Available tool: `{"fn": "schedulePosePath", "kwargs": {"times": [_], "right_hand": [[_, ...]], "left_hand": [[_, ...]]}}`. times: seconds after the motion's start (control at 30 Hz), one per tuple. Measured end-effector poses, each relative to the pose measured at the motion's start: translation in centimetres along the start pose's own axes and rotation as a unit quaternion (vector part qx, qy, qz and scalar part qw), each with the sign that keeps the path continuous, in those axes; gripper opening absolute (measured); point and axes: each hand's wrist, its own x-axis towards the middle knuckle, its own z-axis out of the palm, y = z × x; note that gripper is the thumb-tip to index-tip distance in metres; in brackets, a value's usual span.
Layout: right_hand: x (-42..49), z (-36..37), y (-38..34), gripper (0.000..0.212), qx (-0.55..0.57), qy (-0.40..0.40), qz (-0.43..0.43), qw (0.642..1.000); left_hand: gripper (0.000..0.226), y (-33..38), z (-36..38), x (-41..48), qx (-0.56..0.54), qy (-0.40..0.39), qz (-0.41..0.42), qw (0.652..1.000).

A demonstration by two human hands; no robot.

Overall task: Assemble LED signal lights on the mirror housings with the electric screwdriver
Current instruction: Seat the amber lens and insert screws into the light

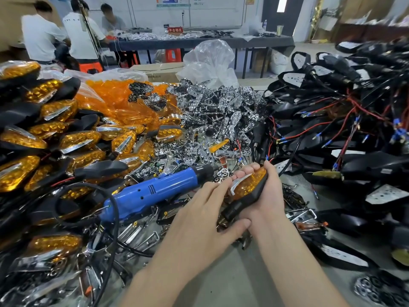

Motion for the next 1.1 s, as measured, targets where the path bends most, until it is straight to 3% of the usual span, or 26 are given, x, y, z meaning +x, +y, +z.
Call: {"fn": "schedulePosePath", "kwargs": {"times": [0.1, 0.37, 0.83, 1.1], "right_hand": [[0.08, -0.09, 0.15, 0.050, 0.001, 0.006, -0.003, 1.000], [0.02, 0.16, 0.24, 0.050, -0.030, 0.032, -0.012, 0.999], [0.15, 0.11, 0.02, 0.045, -0.033, 0.030, -0.013, 0.999], [-0.10, 0.61, 0.29, 0.049, -0.001, -0.072, -0.026, 0.997]], "left_hand": [[0.071, -0.08, 0.17, 0.08, 0.022, 0.004, 0.005, 1.000], [0.056, -0.01, 0.05, 0.30, 0.030, 0.019, -0.003, 0.999], [0.052, 0.36, 0.23, 0.33, 0.005, 0.040, -0.021, 0.999], [0.049, 0.56, 0.24, 0.41, -0.026, 0.063, -0.027, 0.997]]}}
